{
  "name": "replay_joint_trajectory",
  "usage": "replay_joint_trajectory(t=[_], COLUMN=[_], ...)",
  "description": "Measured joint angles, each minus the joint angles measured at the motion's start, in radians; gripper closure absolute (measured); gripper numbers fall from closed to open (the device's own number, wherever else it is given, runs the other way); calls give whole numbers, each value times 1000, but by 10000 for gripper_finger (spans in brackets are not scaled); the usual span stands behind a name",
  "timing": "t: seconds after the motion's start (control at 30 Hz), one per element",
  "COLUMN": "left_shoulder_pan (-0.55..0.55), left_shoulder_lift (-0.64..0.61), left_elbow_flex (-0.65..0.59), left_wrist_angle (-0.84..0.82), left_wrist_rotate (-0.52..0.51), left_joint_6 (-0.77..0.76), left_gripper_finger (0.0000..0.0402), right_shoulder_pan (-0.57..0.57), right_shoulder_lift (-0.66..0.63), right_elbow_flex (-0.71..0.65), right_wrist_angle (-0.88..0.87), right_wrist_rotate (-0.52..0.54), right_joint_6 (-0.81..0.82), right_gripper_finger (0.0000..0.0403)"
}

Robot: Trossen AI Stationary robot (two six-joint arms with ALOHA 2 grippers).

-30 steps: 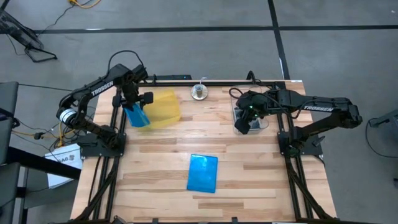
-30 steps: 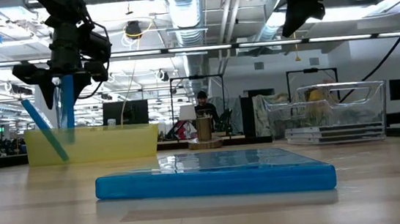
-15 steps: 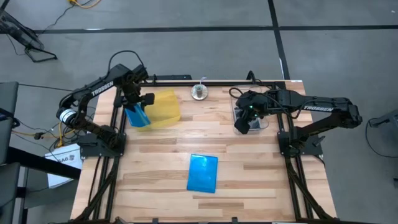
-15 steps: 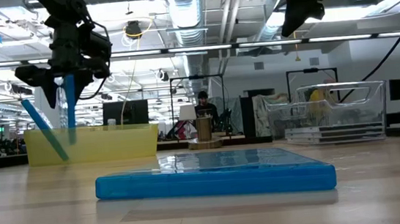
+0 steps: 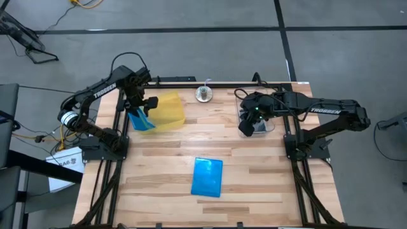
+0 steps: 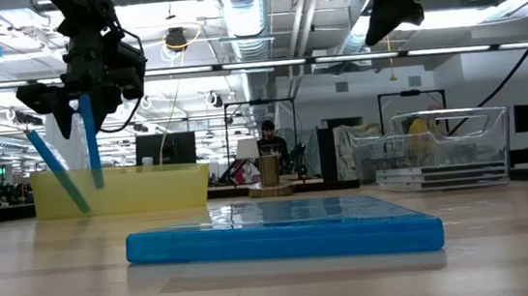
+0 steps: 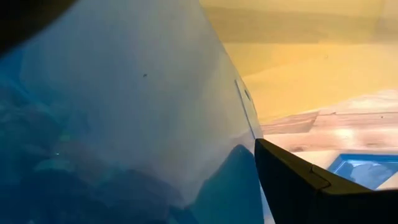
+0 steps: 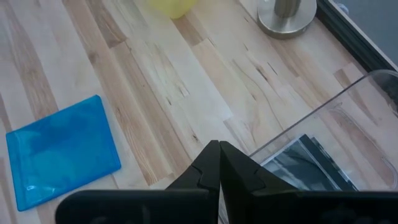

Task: Pick & place jewel cases by type
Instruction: Put the blue CD case into the yellow bin

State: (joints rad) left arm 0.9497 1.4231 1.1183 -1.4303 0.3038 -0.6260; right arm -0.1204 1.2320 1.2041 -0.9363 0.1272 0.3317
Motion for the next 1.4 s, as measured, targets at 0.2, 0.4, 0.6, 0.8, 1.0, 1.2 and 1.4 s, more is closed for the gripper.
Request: replay_joint_trajectory(t=[0.2,0.4,0.6,0.8,1.0,1.2,1.4], left_shoulder_pan=[0,0,0,0,0,-2,-23], left_shoulder_lift=[0,0,0,0,0,0,0], left_elbow_flex=[0,0,0,0,0,0,0], left_wrist_angle=[1,-11,-12,-13,-10,-9,-12], left_wrist_rotate=[-60,-130,-133,-82,-124,-215,-223], left_joint_6=[-1,-45,-45,30,91,183,239], left_gripper_finger=[200,200,200,201,201,201,201], right_shoulder_pan=[0,0,0,0,0,0,-19], right_shoulder_lift=[0,0,0,0,0,0,0], right_elbow_flex=[0,0,0,0,0,0,0], right_wrist_angle=[4,4,7,28,56,56,56], right_wrist_rotate=[0,0,1,3,3,3,3], right_joint_6=[0,0,0,0,0,-1,-2], right_gripper_finger=[403,403,403,403,403,403,403])
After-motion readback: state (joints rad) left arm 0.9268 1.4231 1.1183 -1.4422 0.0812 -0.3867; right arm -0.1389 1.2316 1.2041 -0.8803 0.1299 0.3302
